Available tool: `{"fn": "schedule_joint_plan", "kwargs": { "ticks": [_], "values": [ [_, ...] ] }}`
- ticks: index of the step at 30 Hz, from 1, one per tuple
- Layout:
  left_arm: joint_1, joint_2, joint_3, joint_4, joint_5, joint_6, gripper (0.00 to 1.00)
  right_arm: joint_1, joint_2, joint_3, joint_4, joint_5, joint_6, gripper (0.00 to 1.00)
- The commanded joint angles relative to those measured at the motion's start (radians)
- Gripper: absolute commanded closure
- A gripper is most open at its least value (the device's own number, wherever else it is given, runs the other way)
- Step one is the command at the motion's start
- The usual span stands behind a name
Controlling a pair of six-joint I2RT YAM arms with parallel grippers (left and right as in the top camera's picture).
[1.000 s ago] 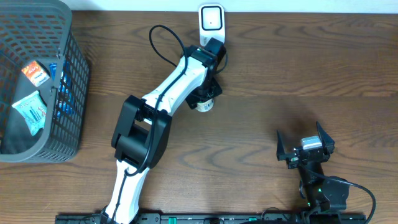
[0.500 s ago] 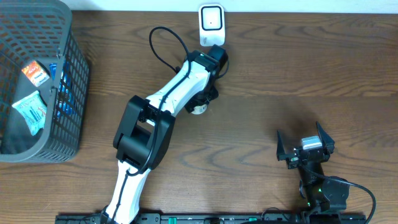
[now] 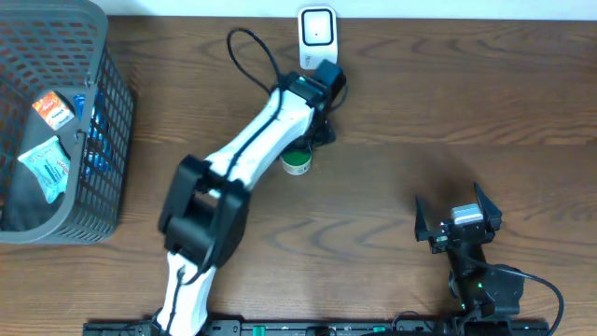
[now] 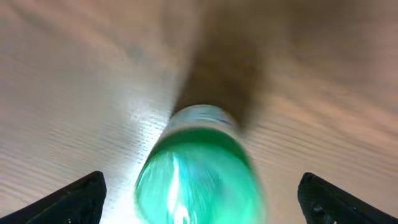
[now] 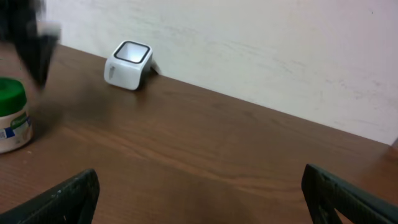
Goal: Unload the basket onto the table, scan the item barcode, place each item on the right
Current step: 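Carry the jar under the white scanner and set it down, then reach the left gripper into the basket and grasp the blue Oreo pack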
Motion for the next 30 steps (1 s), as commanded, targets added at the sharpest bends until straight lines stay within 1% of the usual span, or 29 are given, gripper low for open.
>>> {"fn": "schedule_joint_plan", "kwargs": {
  "ticks": [1,4,6,9,13,15,19,21,23,26,30],
  "values": [
    [0.034,-0.230,0.137,-0.023,-0.029,0.232,0.02,-0.003,-0.006,-0.001,-0.004,0.001,-0.002,0.01],
    [0.100,-0.370,0.190,-0.035,-0.030,0.343,0.02,-0.003,-0.006,-0.001,-0.004,0.001,-0.002,0.01],
    [0.169,-0.453,0.195,-0.042,-0.040,0.373,0.02,-0.003,-0.006,-0.001,-0.004,0.001,-0.001,0.01],
    [0.356,-0.574,0.195,-0.084,-0.054,0.374,0.02,-0.003,-0.006,-0.001,-0.004,0.001,-0.001,0.01],
    [0.660,-0.656,0.195,-0.141,-0.053,0.380,0.02,-0.003,-0.006,-0.001,-0.004,0.001,-0.002,0.01],
    [0.812,-0.662,0.195,-0.156,-0.013,0.442,0.02,-0.003,-0.006,-0.001,-0.004,0.001,-0.001,0.01],
    [1.022,-0.619,0.177,-0.163,0.145,0.588,0.03,-0.003,-0.006,-0.001,-0.004,0.001,-0.002,0.01],
    [1.080,-0.578,0.171,-0.163,0.156,0.603,0.02,-0.003,-0.006,-0.001,-0.004,0.001,-0.002,0.01],
    [1.111,-0.526,0.171,-0.163,0.157,0.627,0.02,-0.003,-0.006,-0.001,-0.004,0.001,-0.001,0.01],
    [1.114,-0.443,0.171,-0.174,0.156,0.723,0.02,-0.003,-0.006,-0.001,-0.004,0.001,-0.001,0.01],
    [1.112,-0.320,0.171,-0.162,0.156,0.747,0.03,-0.003,-0.006,-0.001,-0.004,0.001,-0.002,0.01]
  ]
}}
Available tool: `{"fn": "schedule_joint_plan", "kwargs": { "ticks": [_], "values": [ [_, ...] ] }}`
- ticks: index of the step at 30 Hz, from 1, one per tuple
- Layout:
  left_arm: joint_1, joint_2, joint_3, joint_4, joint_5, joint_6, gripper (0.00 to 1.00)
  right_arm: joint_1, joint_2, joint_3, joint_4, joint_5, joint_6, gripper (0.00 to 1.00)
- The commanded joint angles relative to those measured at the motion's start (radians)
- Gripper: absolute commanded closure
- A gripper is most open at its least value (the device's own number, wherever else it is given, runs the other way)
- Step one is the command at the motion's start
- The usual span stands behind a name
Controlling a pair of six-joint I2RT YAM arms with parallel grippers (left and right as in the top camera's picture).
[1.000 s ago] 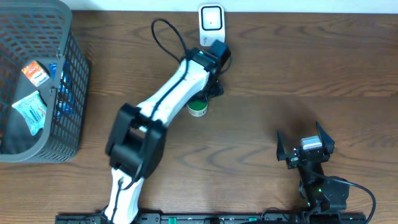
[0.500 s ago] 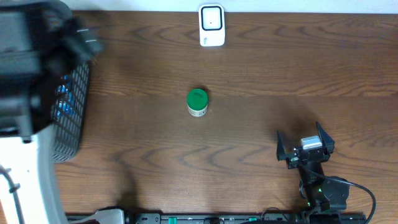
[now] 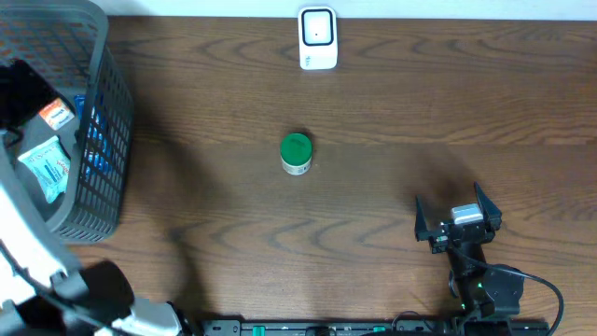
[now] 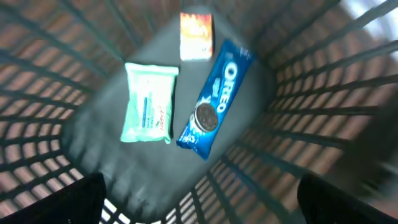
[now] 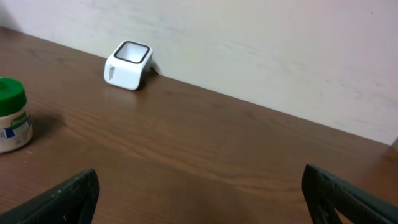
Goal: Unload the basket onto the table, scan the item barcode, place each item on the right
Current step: 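Reach the left gripper into the basket and grasp the blue Oreo pack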
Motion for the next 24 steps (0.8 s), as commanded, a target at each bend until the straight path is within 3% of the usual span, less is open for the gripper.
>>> {"fn": "schedule_joint_plan", "kwargs": {
  "ticks": [1,13,24],
  "values": [
    [-0.001,0.112,-0.009,0.003,0.019,0.098,0.02,-0.003,-0.006,-0.001,-0.004,0.001,-0.001,0.01],
    [-0.033,0.391,-0.009,0.055,0.056,0.159,0.02,-0.003,-0.006,-0.001,-0.004,0.001,-0.002,0.01],
    [-0.047,0.537,-0.009,0.087,0.048,0.169,0.02,-0.003,-0.006,-0.001,-0.004,0.001,-0.002,0.01]
  ]
}}
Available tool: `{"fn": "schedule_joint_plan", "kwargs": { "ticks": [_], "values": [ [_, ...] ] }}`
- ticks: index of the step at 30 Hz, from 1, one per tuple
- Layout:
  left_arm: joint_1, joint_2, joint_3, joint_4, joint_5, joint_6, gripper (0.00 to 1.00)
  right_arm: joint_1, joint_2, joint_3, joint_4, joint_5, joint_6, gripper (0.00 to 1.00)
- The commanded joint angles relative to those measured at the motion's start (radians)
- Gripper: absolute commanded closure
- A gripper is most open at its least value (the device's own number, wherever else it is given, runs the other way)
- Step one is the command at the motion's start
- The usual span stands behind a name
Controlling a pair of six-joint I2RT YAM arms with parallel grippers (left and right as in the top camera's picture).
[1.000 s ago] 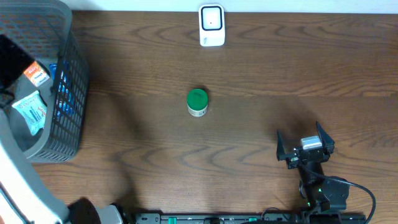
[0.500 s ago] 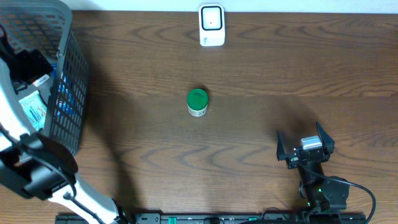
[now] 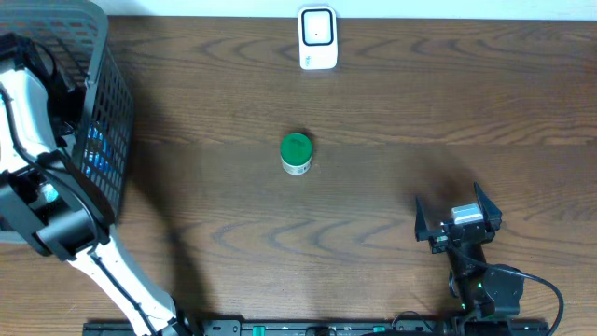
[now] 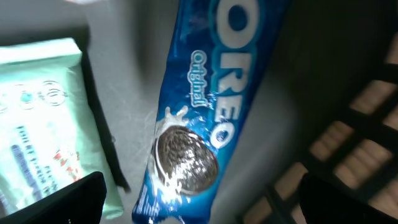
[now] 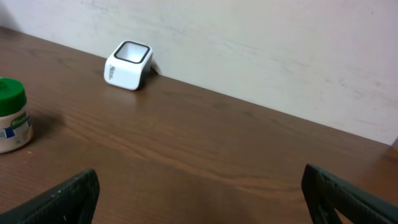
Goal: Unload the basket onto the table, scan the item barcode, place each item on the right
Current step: 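Reach the left gripper into the basket and grasp the blue Oreo pack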
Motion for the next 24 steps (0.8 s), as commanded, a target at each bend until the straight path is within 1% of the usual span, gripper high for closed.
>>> {"fn": "schedule_joint_plan", "kwargs": {
  "ticks": [1,13,16,18,22,24],
  "values": [
    [0.000,0.042,-0.004,-0.001,0.002,0.021,0.02,-0.003,-0.006,-0.001,-0.004,0.001,-0.002,0.01],
    [-0.003,0.135,-0.005,0.056,0.002,0.021,0.02,-0.003,-0.006,-0.001,-0.004,0.001,-0.001,0.01],
    [-0.002,0.141,-0.005,0.063,0.002,0.021,0.18,-0.003,-0.006,-0.001,-0.004,0.001,-0.002,0.01],
    [-0.002,0.141,-0.005,0.068,0.002,0.021,0.26,-0.003,-0.006,-0.001,-0.004,0.001,-0.002,0.01],
    [-0.002,0.141,-0.005,0.084,-0.001,0.021,0.27,-0.003,-0.006,-0.001,-0.004,0.001,-0.001,0.01],
    [-0.002,0.141,-0.005,0.097,-0.001,0.021,0.25,-0.003,-0.006,-0.001,-0.004,0.001,-0.002,0.01]
  ]
}}
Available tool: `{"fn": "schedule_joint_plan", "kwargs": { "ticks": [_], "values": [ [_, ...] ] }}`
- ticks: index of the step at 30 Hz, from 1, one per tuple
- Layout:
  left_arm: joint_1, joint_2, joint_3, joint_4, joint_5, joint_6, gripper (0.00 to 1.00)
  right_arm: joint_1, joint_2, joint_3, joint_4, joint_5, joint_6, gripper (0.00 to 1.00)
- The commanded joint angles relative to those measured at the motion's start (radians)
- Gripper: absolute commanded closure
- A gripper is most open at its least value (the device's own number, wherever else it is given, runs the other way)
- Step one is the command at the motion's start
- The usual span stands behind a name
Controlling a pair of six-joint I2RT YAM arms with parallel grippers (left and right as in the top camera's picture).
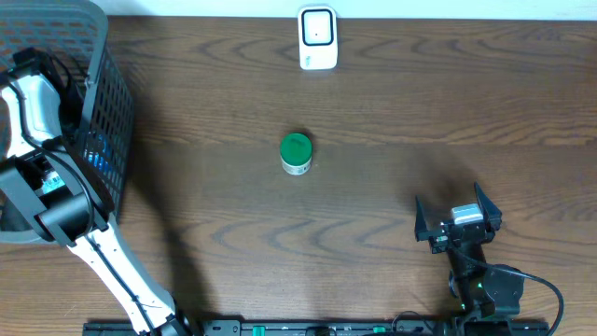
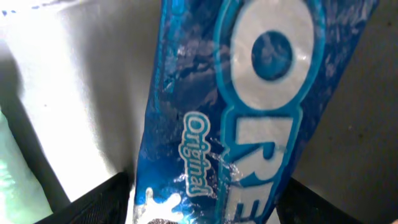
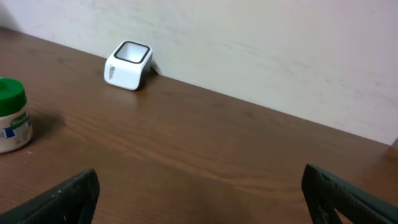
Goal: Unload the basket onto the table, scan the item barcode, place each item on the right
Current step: 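Reach the left gripper into the basket and grasp the blue Oreo pack, then hold the Oreo pack under the scanner, then release it beside the jar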
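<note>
A blue Oreo pack fills the left wrist view, lying on the grey basket floor. My left gripper is down inside the basket, and its two dark fingers press against the pack's two sides, shut on it. The white barcode scanner stands at the table's far edge, also visible from the right wrist as the scanner. My right gripper rests open and holds nothing near the front right of the table, seen from above as the right gripper.
A green-lidded jar stands upright mid-table, between the basket and the scanner. A mint-green packet lies just left of the Oreo pack in the basket. The basket's tall mesh walls surround the left gripper. A pale wall runs behind the scanner.
The left gripper has come lower onto the Oreo pack, and its fingers have drawn in from wide apart to either side of the pack. The right arm, jar and scanner stayed put.
The left gripper was open over the green-lidded jar near the scanner. Then the jar stood alone and the gripper hung open above the basket's contents. After that it was close over the Oreo pack, and now it is shut on it.
</note>
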Motion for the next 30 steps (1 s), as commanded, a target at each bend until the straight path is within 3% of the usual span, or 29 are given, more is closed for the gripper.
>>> {"fn": "schedule_joint_plan", "kwargs": {
  "ticks": [1,9,12,16,21,25,30],
  "values": [
    [-0.002,0.018,-0.005,0.016,0.002,0.003,0.22,-0.003,-0.006,-0.001,-0.004,0.001,-0.001,0.01],
    [-0.002,0.045,-0.005,0.055,0.002,0.003,0.23,-0.003,-0.006,-0.001,-0.004,0.001,-0.002,0.01],
    [-0.002,0.058,-0.005,0.055,0.001,0.003,0.67,-0.003,-0.006,-0.001,-0.004,0.001,-0.002,0.01],
    [-0.002,0.053,-0.004,0.038,-0.084,0.003,0.90,-0.003,-0.006,-0.001,-0.004,0.001,-0.001,0.01],
    [0.001,-0.021,0.006,-0.018,-0.321,-0.037,0.92,-0.003,-0.006,-0.001,-0.004,0.001,-0.002,0.01],
    [0.011,-0.148,0.006,-0.037,-0.319,-0.187,0.93,-0.003,-0.006,-0.001,-0.004,0.001,-0.002,0.01],
    [0.003,-0.385,0.006,-0.030,-0.313,-0.232,0.92,-0.003,-0.006,-0.001,-0.004,0.001,-0.001,0.01]
  ]
}}
